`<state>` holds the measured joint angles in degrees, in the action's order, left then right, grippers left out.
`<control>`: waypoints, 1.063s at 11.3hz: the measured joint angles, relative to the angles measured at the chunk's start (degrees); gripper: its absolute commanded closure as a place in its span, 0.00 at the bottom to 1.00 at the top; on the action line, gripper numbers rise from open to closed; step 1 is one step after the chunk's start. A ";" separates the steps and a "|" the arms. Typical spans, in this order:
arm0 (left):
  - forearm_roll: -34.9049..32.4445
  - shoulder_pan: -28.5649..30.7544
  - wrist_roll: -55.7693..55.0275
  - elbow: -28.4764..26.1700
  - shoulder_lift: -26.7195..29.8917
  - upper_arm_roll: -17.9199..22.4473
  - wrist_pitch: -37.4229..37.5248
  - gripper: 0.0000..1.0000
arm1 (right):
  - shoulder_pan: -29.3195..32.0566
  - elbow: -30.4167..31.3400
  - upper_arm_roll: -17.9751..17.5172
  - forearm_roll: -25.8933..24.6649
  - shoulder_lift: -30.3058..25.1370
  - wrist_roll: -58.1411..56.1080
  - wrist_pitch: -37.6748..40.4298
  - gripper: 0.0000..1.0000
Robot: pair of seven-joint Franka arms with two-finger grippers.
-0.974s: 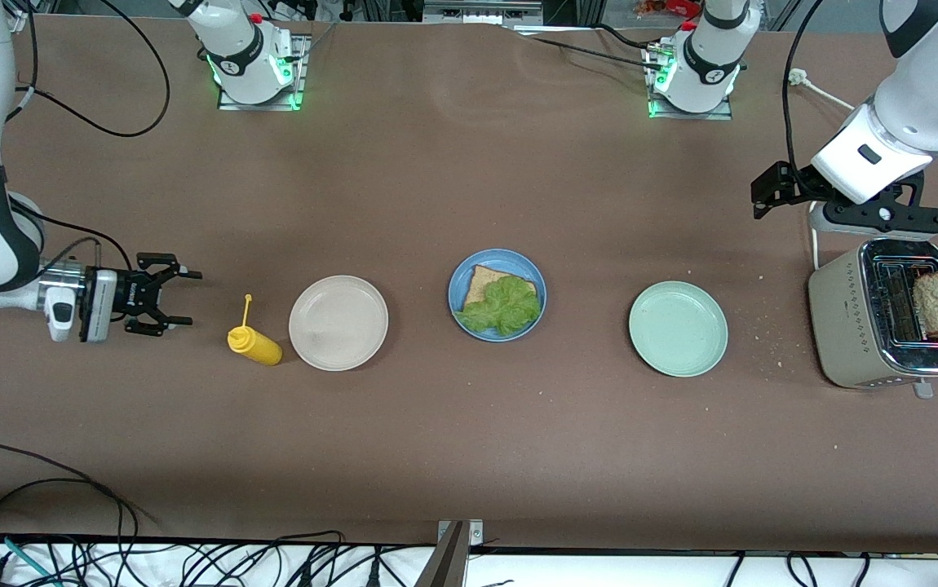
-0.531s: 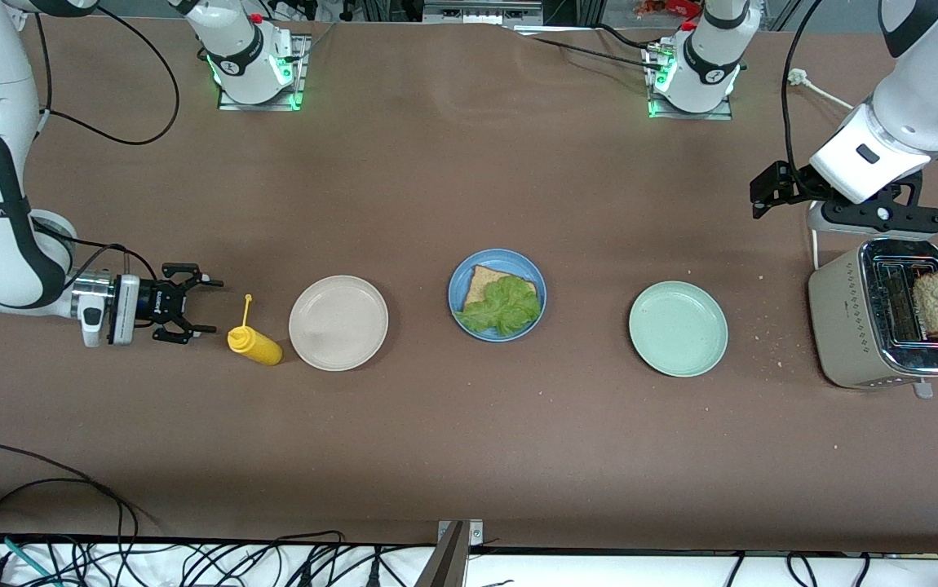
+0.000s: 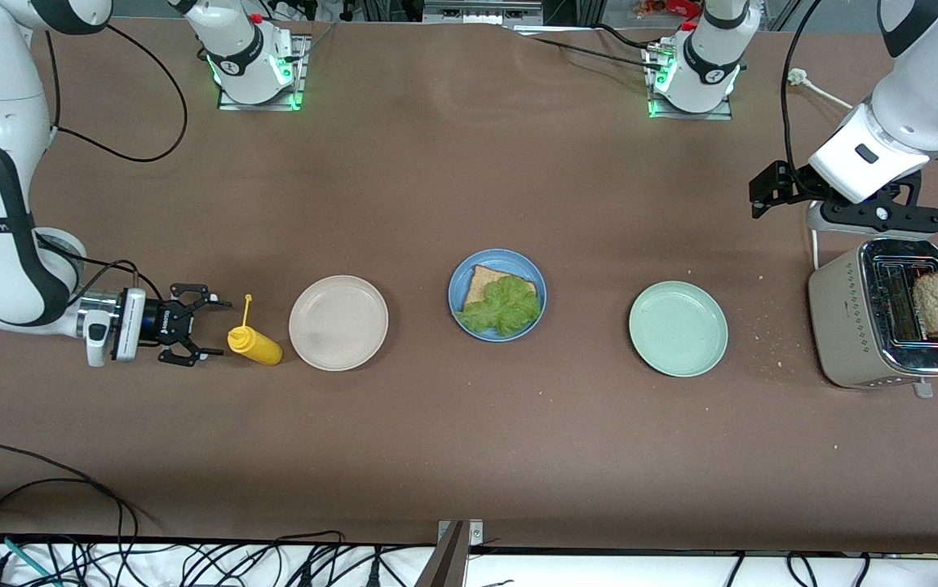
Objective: Make sandwich in blue plate with both arms
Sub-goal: 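Lower the right gripper around the yellow squeeze bottle and close, then lift the yellow bottle with the right gripper toward the blue plate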
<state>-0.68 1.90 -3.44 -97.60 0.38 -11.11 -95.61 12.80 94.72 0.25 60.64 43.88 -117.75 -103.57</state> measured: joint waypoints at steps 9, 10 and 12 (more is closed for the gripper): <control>0.00 0.00 0.00 0.00 0.00 -0.06 0.00 0.00 | -1.43 -7.43 -3.80 2.33 7.45 -3.38 -5.61 0.05; 0.00 0.00 0.00 0.00 0.00 -0.06 0.00 0.00 | -1.45 -7.45 -4.00 2.33 7.51 -3.38 -6.24 0.14; 0.00 0.00 0.00 0.00 0.00 -0.08 0.00 0.00 | -1.59 -7.46 -4.06 2.36 7.70 -3.38 -6.89 0.42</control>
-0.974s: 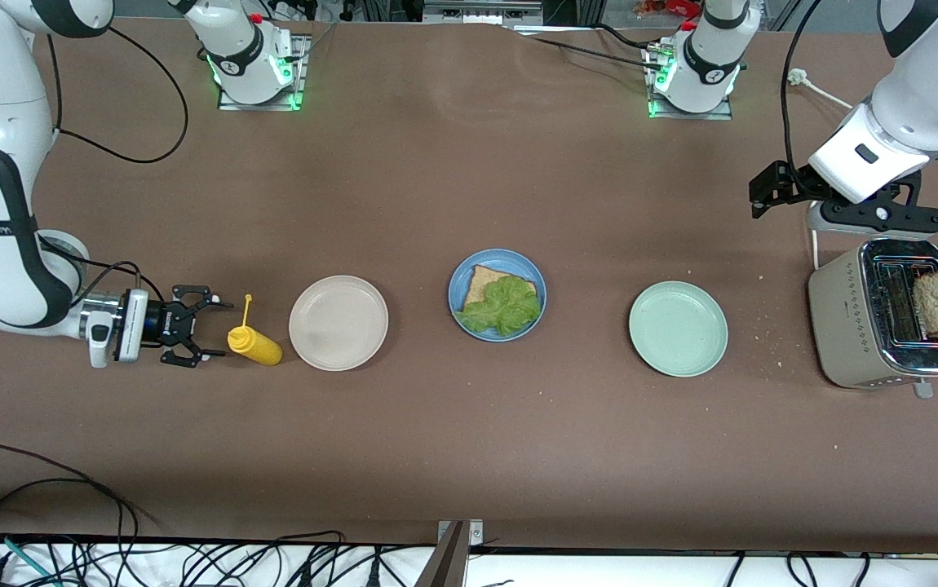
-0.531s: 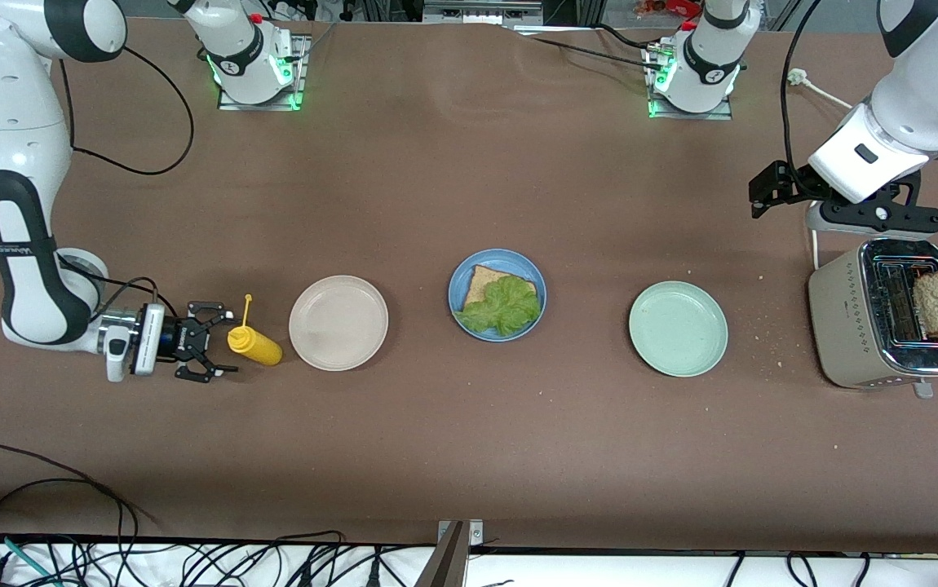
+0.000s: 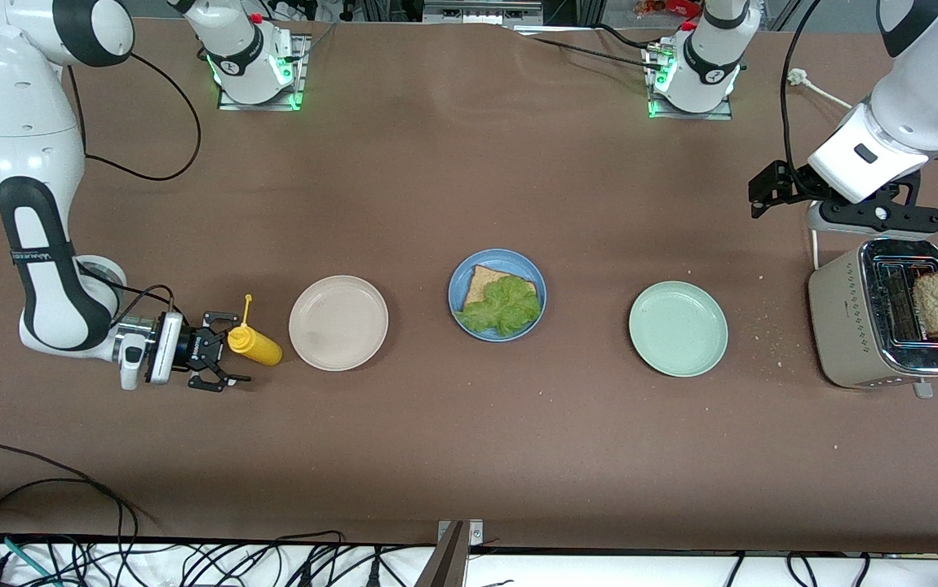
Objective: Make sandwich in blue plate with both arms
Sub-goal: 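Lift the yellow bottle with the right gripper toward the blue plate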
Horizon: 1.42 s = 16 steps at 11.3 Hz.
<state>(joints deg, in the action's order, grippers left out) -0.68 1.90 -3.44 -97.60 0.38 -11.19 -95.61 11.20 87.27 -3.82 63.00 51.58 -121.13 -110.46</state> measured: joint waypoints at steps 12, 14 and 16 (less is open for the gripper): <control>0.00 0.00 0.00 0.00 0.00 -0.03 0.35 0.00 | -2.97 -1.30 -0.84 -11.47 -3.97 12.74 -8.98 1.00; 0.00 0.00 0.00 0.00 0.00 -0.04 0.43 0.00 | -4.47 -0.96 -0.88 -19.84 -9.44 23.55 -8.95 1.00; 0.00 -0.01 0.00 -0.01 0.01 -0.06 0.53 0.00 | -7.54 -0.10 -0.56 -28.15 -14.58 35.35 -8.82 1.00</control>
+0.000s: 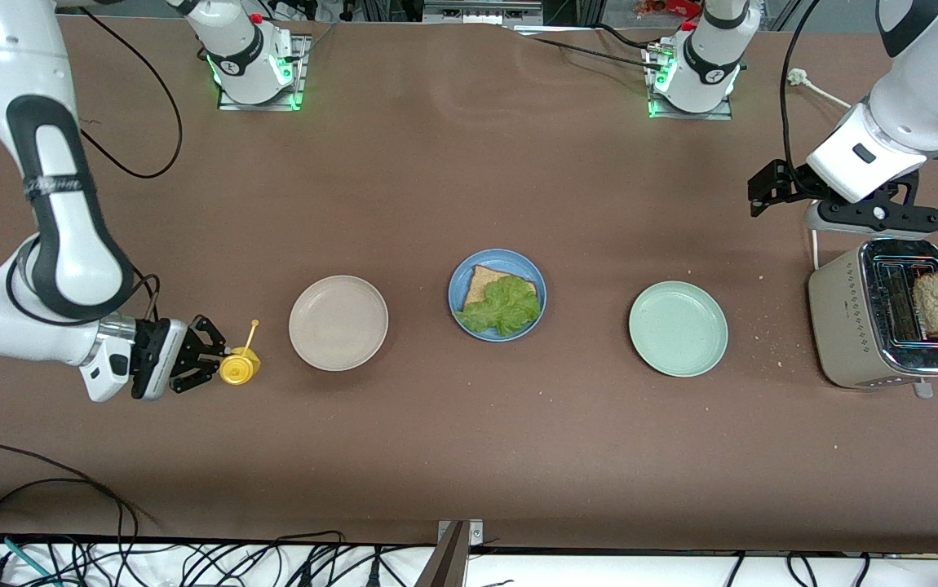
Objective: Make sandwich in blue plate with both arms
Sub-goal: 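Lift the yellow bottle with the right gripper toward the blue plate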
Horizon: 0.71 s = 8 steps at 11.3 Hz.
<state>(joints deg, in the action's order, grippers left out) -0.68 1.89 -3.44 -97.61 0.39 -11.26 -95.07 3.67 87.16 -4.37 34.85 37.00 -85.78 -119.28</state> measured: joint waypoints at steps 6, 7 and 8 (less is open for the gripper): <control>0.00 -0.01 0.00 0.00 0.00 -0.01 0.83 0.00 | -25.79 2.37 11.51 -9.36 -6.37 31.31 2.61 1.00; 0.00 -0.01 0.00 0.00 0.00 -0.02 0.84 0.00 | -29.71 2.36 12.20 -13.59 -6.85 37.48 2.66 1.00; 0.00 -0.01 0.00 0.00 0.00 -0.02 0.86 0.00 | -33.68 2.34 13.30 -17.00 -7.29 43.08 3.31 1.00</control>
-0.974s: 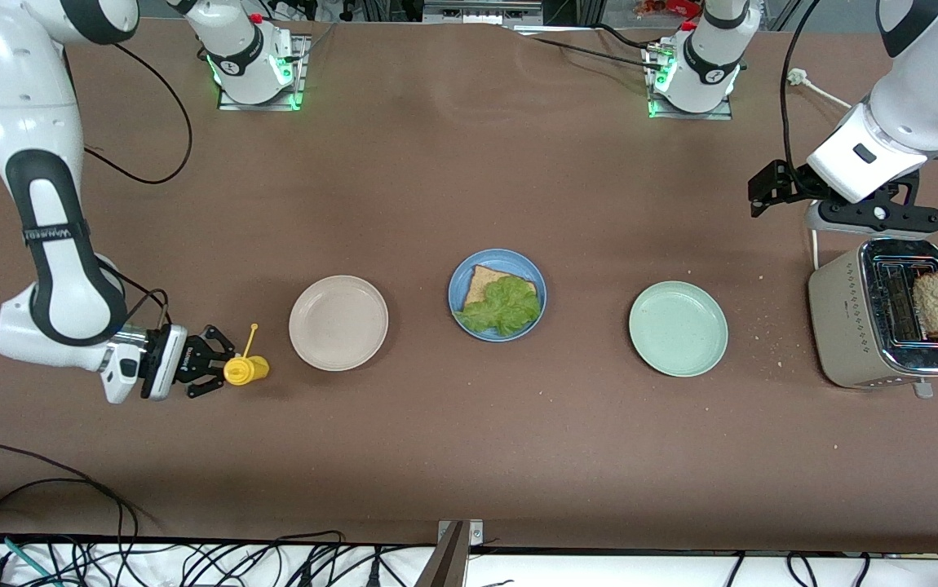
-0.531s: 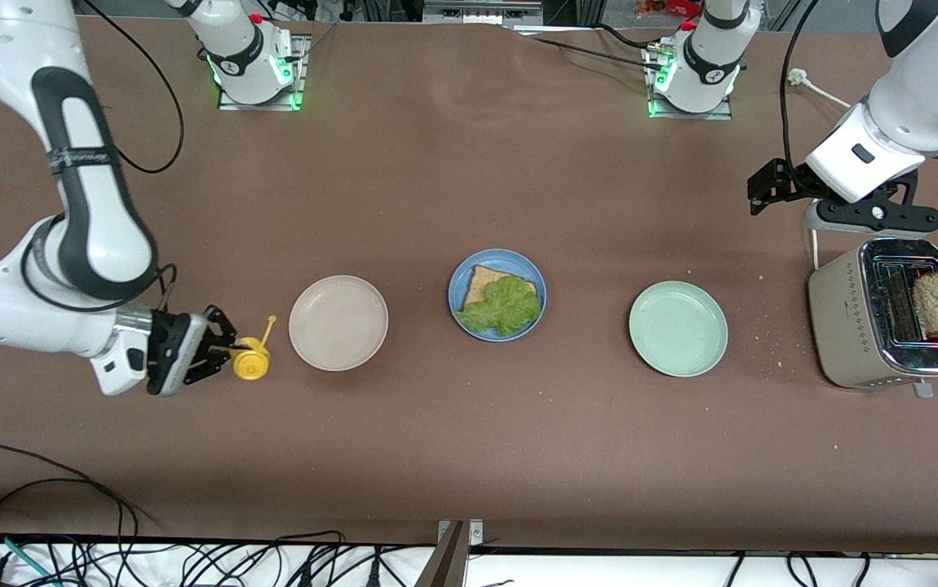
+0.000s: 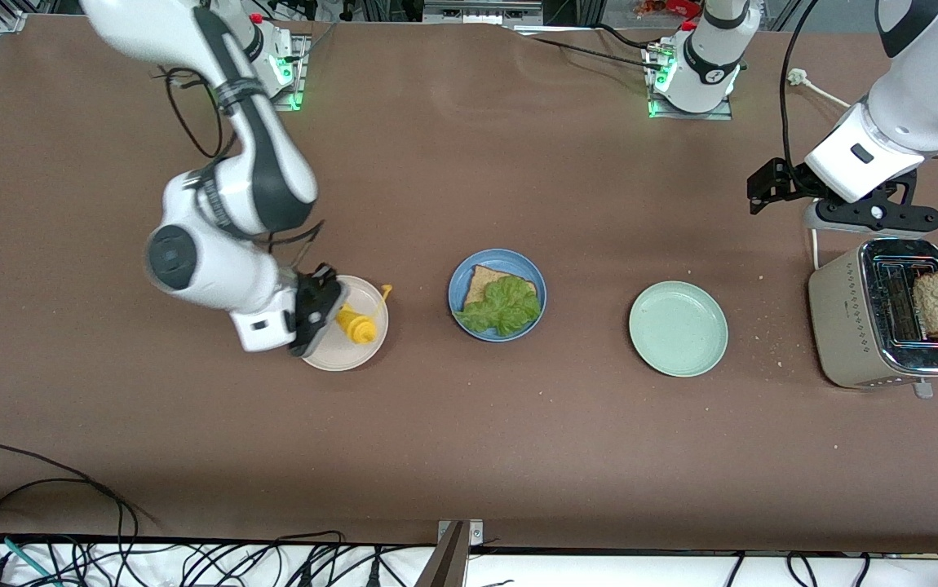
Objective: Make sandwich in blue plate with both arms
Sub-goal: 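Lift the yellow bottle with the right gripper toward the blue plate, then tilt the yellow bottle over the lettuce with the right gripper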
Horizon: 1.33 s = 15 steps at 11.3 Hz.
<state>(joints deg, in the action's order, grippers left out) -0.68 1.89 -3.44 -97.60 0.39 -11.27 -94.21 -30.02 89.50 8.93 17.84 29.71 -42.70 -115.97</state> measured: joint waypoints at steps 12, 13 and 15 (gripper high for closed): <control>0.00 -0.01 0.00 0.01 0.00 0.04 0.06 0.00 | -37.56 -20.74 19.59 -19.96 23.51 22.15 23.44 1.00; 0.00 0.02 0.00 0.01 0.00 0.10 0.06 0.00 | -38.28 -21.81 19.63 -21.18 25.13 22.49 23.46 1.00; 0.00 0.22 0.00 0.01 0.00 0.40 0.06 0.00 | -39.22 -23.38 20.27 -21.82 26.73 22.57 23.73 1.00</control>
<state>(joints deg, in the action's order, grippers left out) -0.68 2.11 -3.44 -97.60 0.39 -10.87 -94.15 -69.24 66.12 29.20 -3.98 56.44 -20.13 -92.24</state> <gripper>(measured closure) 0.000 0.877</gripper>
